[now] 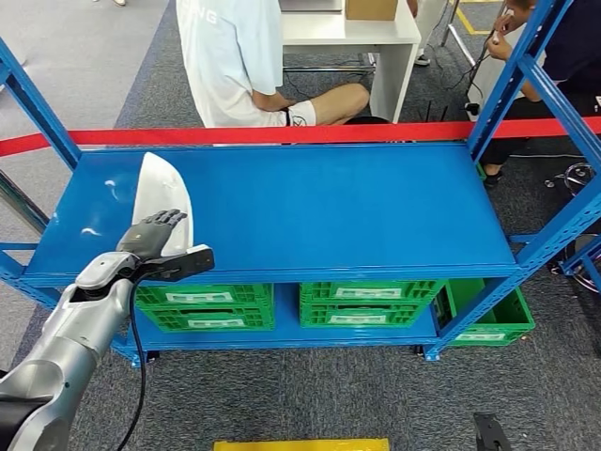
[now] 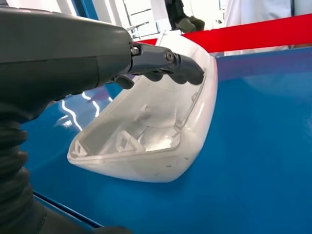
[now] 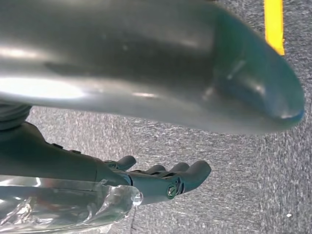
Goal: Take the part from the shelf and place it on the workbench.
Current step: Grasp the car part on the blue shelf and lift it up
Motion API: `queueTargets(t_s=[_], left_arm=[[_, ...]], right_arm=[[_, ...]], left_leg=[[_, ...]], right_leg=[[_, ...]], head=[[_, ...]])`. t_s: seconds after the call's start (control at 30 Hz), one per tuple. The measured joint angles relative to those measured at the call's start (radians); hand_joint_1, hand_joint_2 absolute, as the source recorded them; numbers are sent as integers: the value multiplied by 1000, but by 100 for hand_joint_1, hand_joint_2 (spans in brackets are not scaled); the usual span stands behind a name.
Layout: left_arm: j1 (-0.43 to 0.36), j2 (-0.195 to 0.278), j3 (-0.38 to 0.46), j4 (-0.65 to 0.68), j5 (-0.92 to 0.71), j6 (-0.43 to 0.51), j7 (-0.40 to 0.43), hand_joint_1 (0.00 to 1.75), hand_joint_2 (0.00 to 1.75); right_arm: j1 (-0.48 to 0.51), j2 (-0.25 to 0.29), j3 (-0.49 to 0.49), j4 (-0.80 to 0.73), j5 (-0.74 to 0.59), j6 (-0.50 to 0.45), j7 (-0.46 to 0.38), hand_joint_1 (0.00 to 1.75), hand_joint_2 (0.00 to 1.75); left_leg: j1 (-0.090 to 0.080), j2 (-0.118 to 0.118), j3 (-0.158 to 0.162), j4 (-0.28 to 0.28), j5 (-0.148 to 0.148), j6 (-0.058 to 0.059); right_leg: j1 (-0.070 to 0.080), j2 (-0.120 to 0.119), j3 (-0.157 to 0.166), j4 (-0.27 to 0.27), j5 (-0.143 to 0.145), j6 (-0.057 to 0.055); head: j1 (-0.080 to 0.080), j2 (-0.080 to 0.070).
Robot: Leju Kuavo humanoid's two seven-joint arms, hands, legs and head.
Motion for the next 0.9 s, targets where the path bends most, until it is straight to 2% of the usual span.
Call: queueTargets(t_s=[0.63,0.67,0.73,0.8,0.87,0.9], left_arm=[[-2,-5,0,24,-11,9,15,0,175],[-2,-5,0,24,-11,9,15,8,175],[-3,-5,0,24,-11,8,16,46,175],[-2,-5,0,26,-12,6,18,122,175],[-2,-6,0,29,-13,5,19,171,175],[-2,-6,0,31,-14,4,19,175,175]], right_arm=[[-2,0,-29,0,-10,-3,-4,0,0],[-2,0,-30,0,-9,-3,-4,0,0],[-2,0,-30,0,-9,-3,-3,0,0],[-2,0,-30,0,-9,-3,-3,0,0],[-2,0,-30,0,-10,-3,-3,0,0],[-2,0,-30,0,-10,-4,-3,0,0]], left_leg=[[0,0,1,0,0,0],[0,0,1,0,0,0],[0,0,1,0,0,0],[0,0,1,0,0,0],[0,0,1,0,0,0],[0,0,1,0,0,0]], right_leg=[[0,0,1,0,0,0],[0,0,1,0,0,0],[0,0,1,0,0,0],[0,0,1,0,0,0],[0,0,1,0,0,0],[0,0,1,0,0,0]], head=[[0,0],[0,0],[0,0],[0,0],[0,0],[0,0]])
